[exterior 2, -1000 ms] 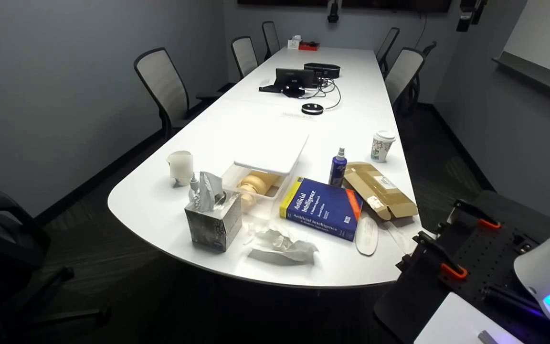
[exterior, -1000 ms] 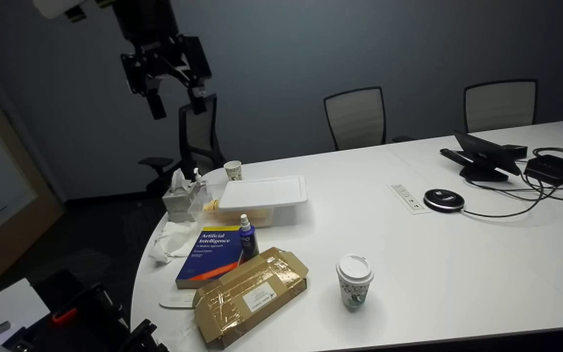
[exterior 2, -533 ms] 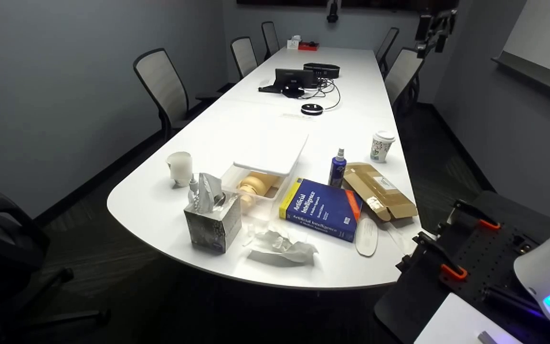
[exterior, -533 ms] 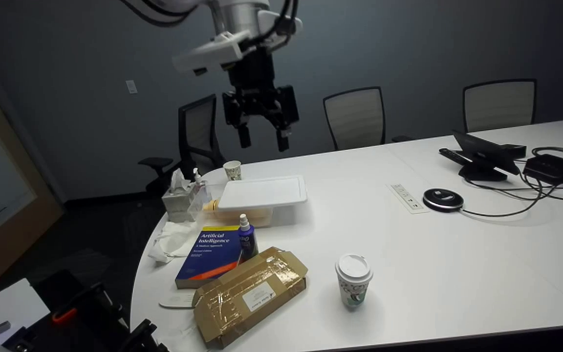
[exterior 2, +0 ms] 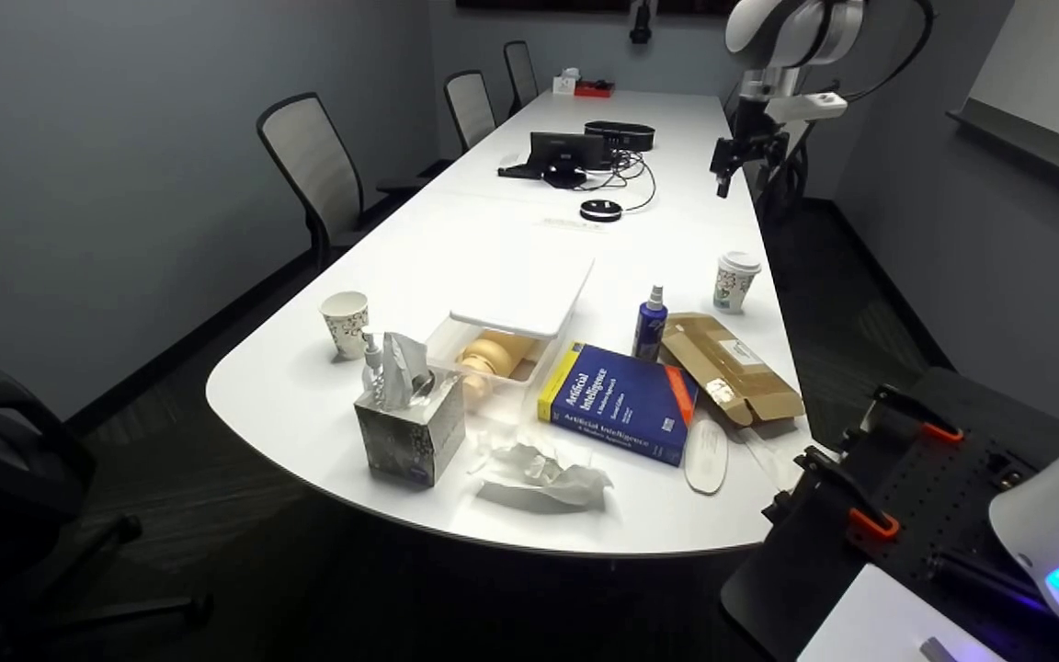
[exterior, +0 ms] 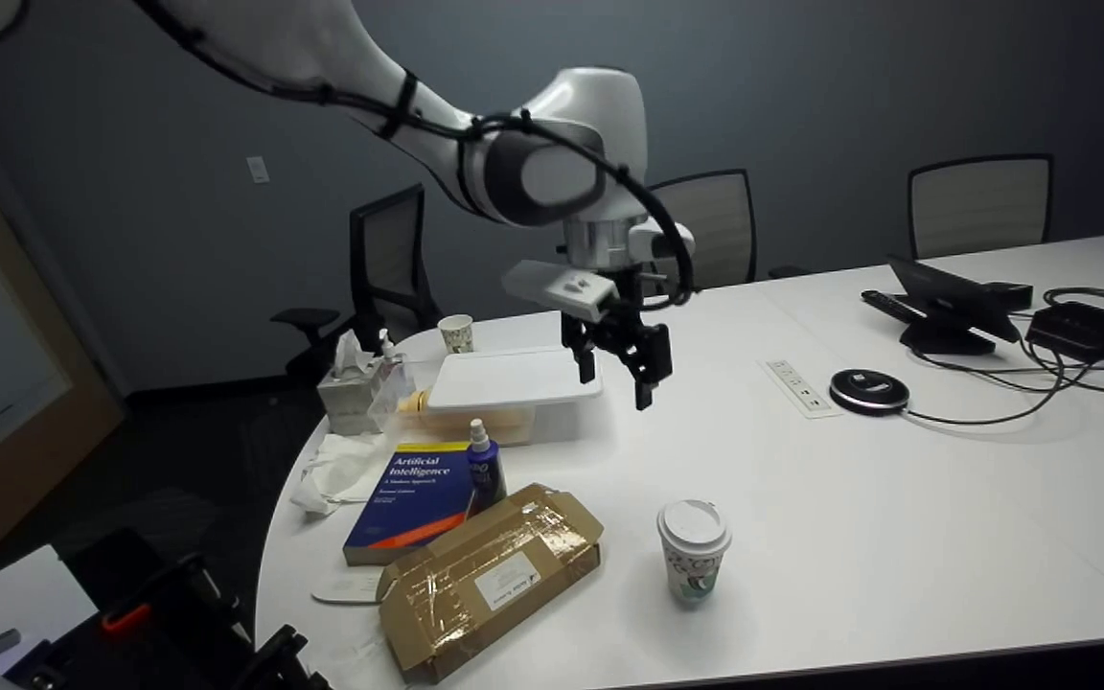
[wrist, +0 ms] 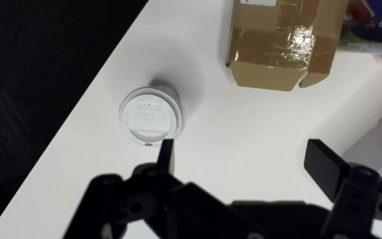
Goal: Put the cup's lid on the table
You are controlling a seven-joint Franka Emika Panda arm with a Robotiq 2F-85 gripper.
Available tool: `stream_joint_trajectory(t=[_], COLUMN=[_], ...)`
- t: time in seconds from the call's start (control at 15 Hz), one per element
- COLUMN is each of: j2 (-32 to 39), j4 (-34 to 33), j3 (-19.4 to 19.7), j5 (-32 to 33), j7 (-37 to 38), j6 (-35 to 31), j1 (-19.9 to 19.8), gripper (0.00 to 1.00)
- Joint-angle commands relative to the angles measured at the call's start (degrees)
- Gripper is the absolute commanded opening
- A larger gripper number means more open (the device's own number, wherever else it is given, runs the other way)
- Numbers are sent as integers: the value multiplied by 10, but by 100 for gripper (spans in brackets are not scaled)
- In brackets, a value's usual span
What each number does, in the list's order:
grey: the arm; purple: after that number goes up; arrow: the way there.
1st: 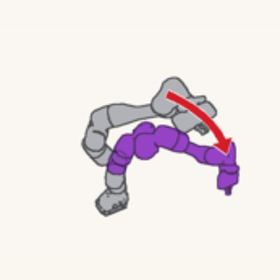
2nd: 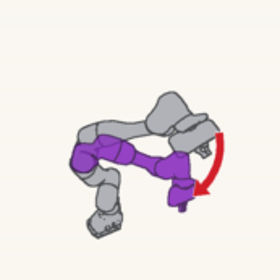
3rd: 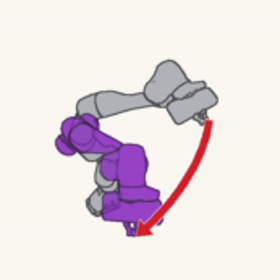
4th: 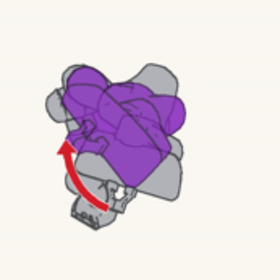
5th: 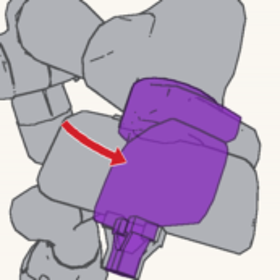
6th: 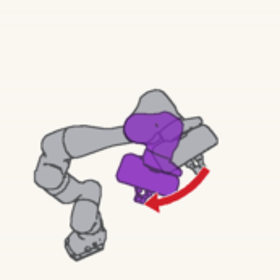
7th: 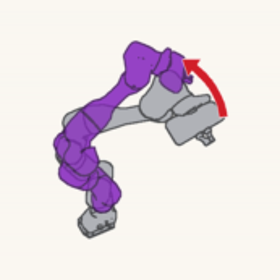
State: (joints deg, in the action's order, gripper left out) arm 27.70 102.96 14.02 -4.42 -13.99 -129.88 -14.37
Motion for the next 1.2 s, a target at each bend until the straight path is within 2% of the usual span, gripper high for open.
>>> stream_joint_trajectory(t=[0.0,0.47,1.13], j2=[102,203,271], j4=[-88,-166,-231], j3=[-27,-33,-32], j5=[-20,-13,-15], j7=[44,103,139], j6=[-15,-9,-3], j1=[-36,-58,-74], gripper=[100,100,100])
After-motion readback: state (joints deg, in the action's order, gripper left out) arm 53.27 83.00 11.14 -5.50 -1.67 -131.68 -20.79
